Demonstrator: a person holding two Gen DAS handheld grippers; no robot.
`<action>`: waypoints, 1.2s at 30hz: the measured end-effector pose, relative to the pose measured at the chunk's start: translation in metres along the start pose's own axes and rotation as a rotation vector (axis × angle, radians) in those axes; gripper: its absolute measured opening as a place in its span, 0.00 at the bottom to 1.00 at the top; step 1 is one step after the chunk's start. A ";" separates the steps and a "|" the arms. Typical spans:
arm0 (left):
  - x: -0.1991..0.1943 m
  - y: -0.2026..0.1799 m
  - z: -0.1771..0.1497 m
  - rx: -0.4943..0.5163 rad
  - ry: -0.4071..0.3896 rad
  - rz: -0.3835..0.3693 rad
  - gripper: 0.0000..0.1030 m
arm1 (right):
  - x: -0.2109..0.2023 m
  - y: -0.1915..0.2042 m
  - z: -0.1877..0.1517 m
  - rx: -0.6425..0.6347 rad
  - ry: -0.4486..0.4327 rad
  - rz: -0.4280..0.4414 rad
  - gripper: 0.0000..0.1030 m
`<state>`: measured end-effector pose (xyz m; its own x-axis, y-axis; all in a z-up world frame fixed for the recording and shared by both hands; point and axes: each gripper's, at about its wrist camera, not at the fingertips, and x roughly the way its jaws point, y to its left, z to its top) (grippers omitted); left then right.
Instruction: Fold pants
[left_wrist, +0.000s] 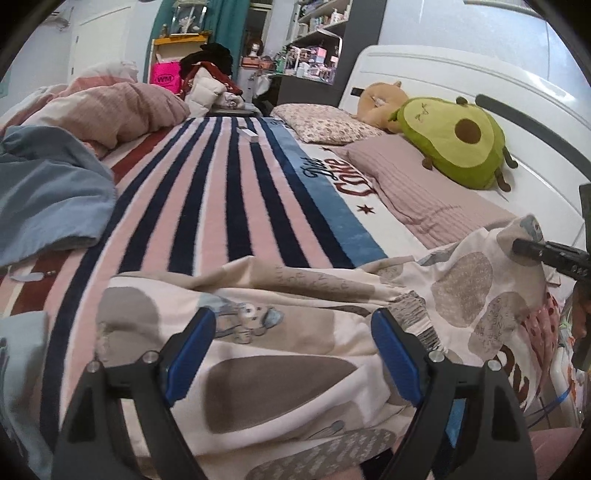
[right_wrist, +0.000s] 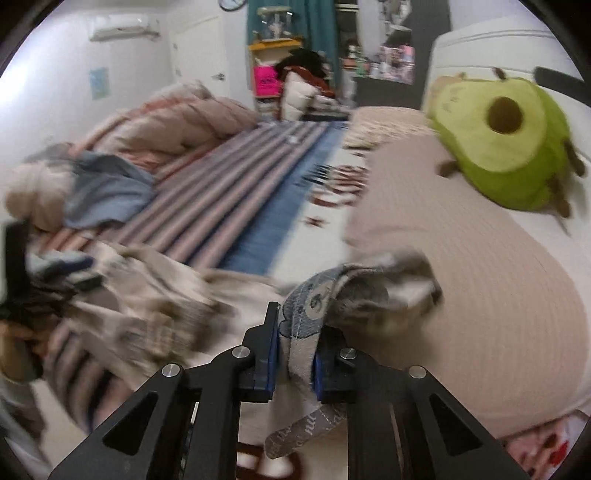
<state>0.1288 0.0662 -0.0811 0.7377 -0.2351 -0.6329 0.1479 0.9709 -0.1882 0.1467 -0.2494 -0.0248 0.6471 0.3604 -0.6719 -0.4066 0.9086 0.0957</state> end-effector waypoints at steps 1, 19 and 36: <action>-0.004 0.004 0.000 -0.007 -0.007 0.003 0.81 | 0.001 0.010 0.006 -0.007 -0.003 0.027 0.08; -0.081 0.100 -0.026 -0.161 -0.085 0.106 0.83 | 0.163 0.257 0.023 -0.217 0.291 0.564 0.21; -0.001 0.042 -0.018 -0.094 0.029 0.056 0.64 | 0.079 0.113 0.002 0.097 0.094 0.425 0.56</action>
<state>0.1225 0.1068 -0.1022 0.7238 -0.1831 -0.6653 0.0438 0.9744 -0.2205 0.1529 -0.1175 -0.0653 0.3719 0.6894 -0.6216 -0.5586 0.7010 0.4433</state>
